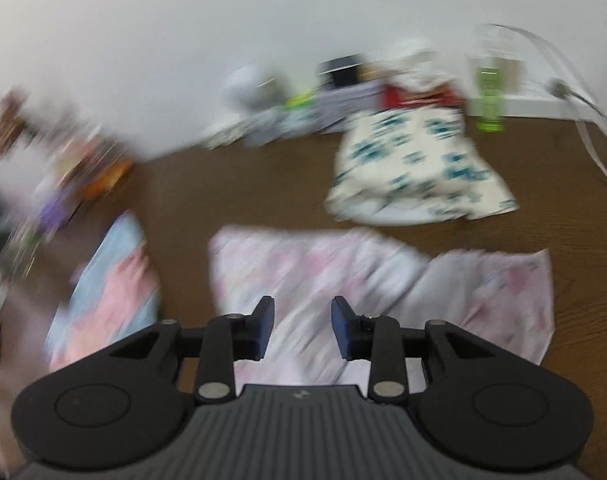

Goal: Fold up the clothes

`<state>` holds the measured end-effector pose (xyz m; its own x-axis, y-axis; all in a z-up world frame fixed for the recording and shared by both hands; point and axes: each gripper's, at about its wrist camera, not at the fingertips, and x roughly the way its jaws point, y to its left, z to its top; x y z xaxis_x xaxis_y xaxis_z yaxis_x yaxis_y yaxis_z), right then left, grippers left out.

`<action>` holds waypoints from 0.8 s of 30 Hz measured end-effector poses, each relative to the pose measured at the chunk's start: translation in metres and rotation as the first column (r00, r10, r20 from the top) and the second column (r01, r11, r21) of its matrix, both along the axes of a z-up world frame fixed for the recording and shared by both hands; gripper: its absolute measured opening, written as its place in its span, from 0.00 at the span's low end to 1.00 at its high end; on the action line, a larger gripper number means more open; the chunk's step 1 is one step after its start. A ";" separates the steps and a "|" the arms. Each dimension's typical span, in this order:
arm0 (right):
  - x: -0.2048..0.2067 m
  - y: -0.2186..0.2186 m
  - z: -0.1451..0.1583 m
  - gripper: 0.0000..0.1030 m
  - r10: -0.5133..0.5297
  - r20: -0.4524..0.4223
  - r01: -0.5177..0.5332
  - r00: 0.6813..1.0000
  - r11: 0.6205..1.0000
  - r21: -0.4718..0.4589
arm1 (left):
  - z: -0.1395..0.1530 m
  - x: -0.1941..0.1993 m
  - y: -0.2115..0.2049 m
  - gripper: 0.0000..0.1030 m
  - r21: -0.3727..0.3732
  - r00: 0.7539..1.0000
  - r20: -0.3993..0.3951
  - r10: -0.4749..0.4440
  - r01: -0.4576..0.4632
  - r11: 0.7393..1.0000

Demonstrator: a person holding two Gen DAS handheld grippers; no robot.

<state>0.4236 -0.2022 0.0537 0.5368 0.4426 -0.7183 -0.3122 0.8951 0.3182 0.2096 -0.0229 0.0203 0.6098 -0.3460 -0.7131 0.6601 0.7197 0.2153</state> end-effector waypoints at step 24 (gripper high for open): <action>-0.134 0.037 -0.040 0.28 0.209 0.043 -0.194 0.977 0.952 -0.238 | -0.021 -0.073 -0.012 0.33 0.005 0.994 -0.088 -0.061 0.061 0.998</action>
<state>0.2901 -0.1655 0.0136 0.5038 0.3722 -0.7795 -0.5071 0.8580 0.0819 0.1370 -0.0351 -0.0006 0.5225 -0.3751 -0.7657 0.7194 0.6761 0.1596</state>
